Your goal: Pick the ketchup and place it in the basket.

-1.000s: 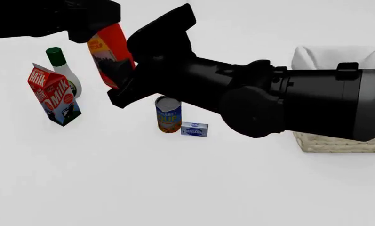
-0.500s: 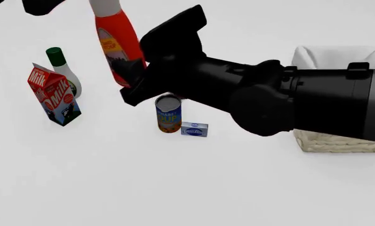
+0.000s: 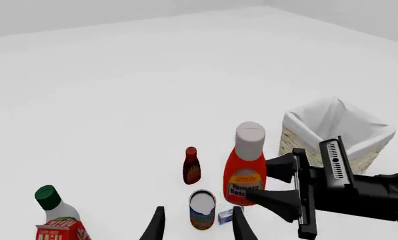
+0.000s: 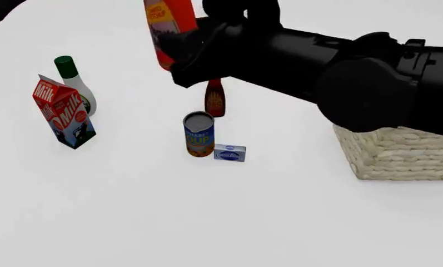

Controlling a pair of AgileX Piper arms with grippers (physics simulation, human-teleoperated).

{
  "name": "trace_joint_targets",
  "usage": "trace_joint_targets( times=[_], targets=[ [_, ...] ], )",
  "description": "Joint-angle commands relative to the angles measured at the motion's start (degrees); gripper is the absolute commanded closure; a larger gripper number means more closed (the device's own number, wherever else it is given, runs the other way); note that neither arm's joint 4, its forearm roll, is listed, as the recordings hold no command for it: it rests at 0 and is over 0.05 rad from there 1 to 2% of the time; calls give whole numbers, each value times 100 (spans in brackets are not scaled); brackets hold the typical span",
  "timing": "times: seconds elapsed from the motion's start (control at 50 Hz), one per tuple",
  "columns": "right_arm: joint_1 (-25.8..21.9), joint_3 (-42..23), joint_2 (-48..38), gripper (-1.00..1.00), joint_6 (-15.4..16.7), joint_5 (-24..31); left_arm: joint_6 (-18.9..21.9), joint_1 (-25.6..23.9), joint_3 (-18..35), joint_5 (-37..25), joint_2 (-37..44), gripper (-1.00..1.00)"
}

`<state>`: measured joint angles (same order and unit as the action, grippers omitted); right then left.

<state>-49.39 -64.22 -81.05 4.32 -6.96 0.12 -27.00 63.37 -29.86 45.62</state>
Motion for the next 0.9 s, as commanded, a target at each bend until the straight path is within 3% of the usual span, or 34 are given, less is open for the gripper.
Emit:
trace_joint_targets(
  times=[0.02, 0.18, 0.4, 0.9],
  targets=[
    [316, -129, 339, 100, -94, 350, -66, 298, -363, 191, -249, -100],
    [668, -150, 453, 100, -54, 459, 149, 563, -668, 541, -412, -100],
    [1282, -168, 634, 100, -44, 562, 45, 781, -986, 981, -513, -100],
    [2512, 129, 790, 100, 0, 362, 1, 867, -1244, 1258, -508, -100]
  ],
)
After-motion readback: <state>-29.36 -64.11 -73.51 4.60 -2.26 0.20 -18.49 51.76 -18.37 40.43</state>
